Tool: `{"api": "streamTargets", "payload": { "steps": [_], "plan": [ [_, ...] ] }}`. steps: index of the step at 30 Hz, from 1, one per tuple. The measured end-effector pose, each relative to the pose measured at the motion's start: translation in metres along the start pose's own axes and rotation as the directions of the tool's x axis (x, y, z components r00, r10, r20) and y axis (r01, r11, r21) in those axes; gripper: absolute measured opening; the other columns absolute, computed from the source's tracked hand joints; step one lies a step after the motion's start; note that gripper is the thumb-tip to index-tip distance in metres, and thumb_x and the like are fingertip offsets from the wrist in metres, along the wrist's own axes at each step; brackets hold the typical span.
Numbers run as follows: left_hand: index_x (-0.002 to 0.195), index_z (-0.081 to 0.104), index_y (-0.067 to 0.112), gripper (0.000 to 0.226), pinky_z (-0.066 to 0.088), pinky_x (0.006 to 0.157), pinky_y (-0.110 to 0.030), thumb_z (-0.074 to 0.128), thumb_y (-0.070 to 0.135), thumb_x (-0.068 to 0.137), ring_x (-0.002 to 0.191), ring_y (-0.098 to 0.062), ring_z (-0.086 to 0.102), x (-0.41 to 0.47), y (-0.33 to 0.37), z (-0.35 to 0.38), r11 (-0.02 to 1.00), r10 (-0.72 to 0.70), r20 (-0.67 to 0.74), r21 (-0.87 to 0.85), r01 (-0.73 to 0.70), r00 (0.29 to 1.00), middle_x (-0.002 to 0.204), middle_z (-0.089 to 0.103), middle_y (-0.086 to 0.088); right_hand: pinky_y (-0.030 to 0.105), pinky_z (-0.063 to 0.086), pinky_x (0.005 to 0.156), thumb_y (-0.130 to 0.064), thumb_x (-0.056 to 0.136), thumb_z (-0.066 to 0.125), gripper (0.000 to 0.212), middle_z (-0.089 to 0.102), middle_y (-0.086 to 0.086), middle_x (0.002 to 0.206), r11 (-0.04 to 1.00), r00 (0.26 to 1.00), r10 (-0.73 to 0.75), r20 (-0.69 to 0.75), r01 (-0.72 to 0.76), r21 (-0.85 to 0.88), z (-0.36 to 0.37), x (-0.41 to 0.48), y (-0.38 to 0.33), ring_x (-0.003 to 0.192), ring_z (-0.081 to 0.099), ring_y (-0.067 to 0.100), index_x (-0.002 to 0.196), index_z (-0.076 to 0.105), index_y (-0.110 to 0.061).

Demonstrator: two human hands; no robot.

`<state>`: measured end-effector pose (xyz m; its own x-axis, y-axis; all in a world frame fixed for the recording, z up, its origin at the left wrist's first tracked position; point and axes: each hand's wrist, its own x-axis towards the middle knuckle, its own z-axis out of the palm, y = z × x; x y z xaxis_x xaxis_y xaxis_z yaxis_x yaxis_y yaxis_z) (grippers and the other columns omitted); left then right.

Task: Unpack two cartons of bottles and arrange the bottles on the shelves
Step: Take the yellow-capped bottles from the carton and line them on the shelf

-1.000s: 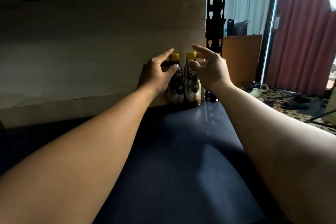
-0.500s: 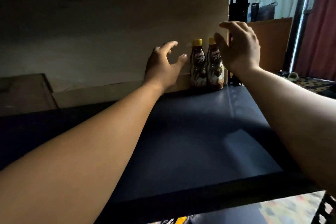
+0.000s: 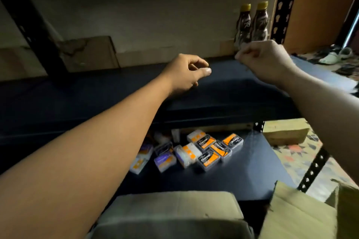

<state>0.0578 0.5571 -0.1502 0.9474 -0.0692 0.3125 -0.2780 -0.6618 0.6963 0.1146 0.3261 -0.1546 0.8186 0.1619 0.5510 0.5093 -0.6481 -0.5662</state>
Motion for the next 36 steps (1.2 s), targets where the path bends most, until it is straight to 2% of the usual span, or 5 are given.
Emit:
{"api": "streamTargets", "payload": {
  "steps": [4,10,15,20,36],
  "plan": [
    [0.094,0.072,0.028,0.007,0.059,0.082,-0.054,0.074,0.031,0.088,0.085,-0.03,0.073,-0.067,0.006,-0.007,0.998,0.013,-0.025,-0.068,-0.015,1.0,0.09,0.074,-0.015,0.019,0.048,0.08,-0.034,0.092,0.066,0.013,0.074,-0.008,0.089,0.996,0.999,0.029,0.033,-0.032,0.079,0.004,-0.066,-0.038,0.082,0.064,0.002,0.096,0.077,-0.03],
    [0.087,0.074,0.024,0.012,0.056,0.07,-0.034,0.066,0.033,0.089,0.066,-0.01,0.065,-0.19,-0.002,-0.008,0.992,0.126,-0.224,0.023,-0.124,0.966,0.074,0.072,0.007,0.017,0.046,0.081,-0.035,0.092,0.062,0.021,0.074,-0.01,0.086,0.987,0.989,-0.011,-0.148,0.035,0.159,0.041,-0.178,-0.087,0.082,0.065,0.003,0.096,0.077,-0.022],
    [0.087,0.075,0.025,0.013,0.056,0.069,-0.032,0.066,0.035,0.087,0.068,-0.01,0.065,-0.271,-0.072,0.016,0.996,-0.087,-0.104,0.019,0.09,0.991,0.075,0.072,0.007,0.017,0.043,0.072,-0.032,0.092,0.065,0.009,0.068,-0.012,0.077,0.991,0.985,0.05,0.162,-0.069,0.116,0.095,-0.246,-0.082,0.077,0.062,0.004,0.089,0.074,-0.029],
    [0.096,0.071,0.025,0.003,0.059,0.073,-0.039,0.07,0.025,0.093,0.075,-0.018,0.069,-0.334,-0.161,0.05,0.923,-0.383,0.157,0.1,0.371,0.91,0.083,0.072,0.002,0.035,0.057,0.084,-0.045,0.09,0.072,0.014,0.072,-0.006,0.091,0.983,0.642,0.176,0.746,-0.162,-0.093,0.146,-0.303,-0.054,0.082,0.067,0.014,0.099,0.071,-0.033],
    [0.088,0.077,0.021,0.014,0.053,0.088,-0.033,0.083,0.031,0.08,0.096,-0.016,0.066,-0.421,-0.275,0.091,0.779,-0.626,0.452,0.334,0.531,0.635,0.098,0.072,0.004,0.031,0.052,0.09,-0.041,0.092,0.071,0.028,0.072,-0.01,0.107,0.955,0.375,0.284,0.882,-0.195,-0.224,0.227,-0.424,0.012,0.103,0.067,0.014,0.118,0.069,-0.033]
  ]
}}
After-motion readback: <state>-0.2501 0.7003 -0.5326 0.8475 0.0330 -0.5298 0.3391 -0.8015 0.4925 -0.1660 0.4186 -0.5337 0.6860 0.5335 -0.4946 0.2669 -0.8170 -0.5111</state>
